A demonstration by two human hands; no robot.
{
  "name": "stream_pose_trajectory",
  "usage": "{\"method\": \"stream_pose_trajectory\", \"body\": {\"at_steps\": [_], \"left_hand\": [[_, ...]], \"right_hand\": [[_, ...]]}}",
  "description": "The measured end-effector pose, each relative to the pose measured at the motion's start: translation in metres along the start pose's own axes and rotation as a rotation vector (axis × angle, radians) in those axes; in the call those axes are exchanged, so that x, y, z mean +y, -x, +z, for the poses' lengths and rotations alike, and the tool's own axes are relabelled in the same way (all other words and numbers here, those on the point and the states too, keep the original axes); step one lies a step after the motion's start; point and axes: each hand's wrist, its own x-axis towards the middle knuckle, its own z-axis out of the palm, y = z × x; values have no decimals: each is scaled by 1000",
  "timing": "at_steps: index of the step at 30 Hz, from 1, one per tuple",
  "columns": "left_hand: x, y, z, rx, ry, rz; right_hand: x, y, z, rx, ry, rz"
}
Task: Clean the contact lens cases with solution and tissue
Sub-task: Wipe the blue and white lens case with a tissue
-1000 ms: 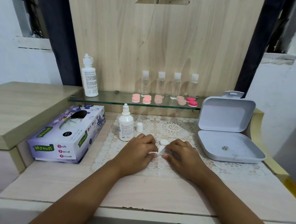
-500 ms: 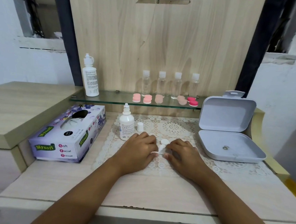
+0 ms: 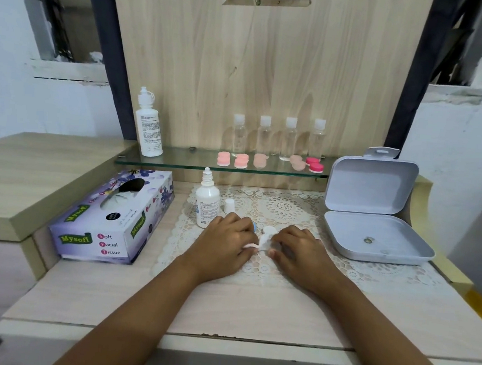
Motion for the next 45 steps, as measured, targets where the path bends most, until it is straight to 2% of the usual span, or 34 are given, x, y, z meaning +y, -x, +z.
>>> {"method": "stream_pose_trajectory", "body": {"at_steps": [4, 8, 12, 16, 20, 23, 27, 31, 34, 37, 40, 45], "left_hand": [[1, -1, 4, -92, 294, -175], [0, -4, 4, -105, 525, -333], [0, -5, -2, -45, 788, -475], [0, -4, -8, 74, 867, -563], [7, -6, -18, 190, 1058, -630], [13, -6, -22, 167, 1183, -633], [16, -7, -18, 143, 1153, -571], [14, -7, -16, 149, 1133, -530], [11, -6, -14, 175, 1003, -544], [8, -3, -7, 132, 804, -548], [6, -1, 0, 27, 625, -499], [4, 1, 2, -118, 429, -419]], "right_hand": [[-2, 0, 0, 5, 15, 8], [-3, 0, 0, 17, 29, 17], [-3, 2, 0, 18, 0, 16], [-5, 2, -4, -2, -80, 37], [-9, -1, -11, 96, -265, 56], [-14, -2, -14, 164, -414, 20], [-20, 0, -17, 214, -510, -17], [-22, 3, -21, 204, -650, 57], [-20, 4, -28, 243, -818, 144], [-20, 8, -36, 309, -1032, 222], [-16, 7, -34, 407, -735, 231], [-12, 5, -18, 291, -232, 49]]}}
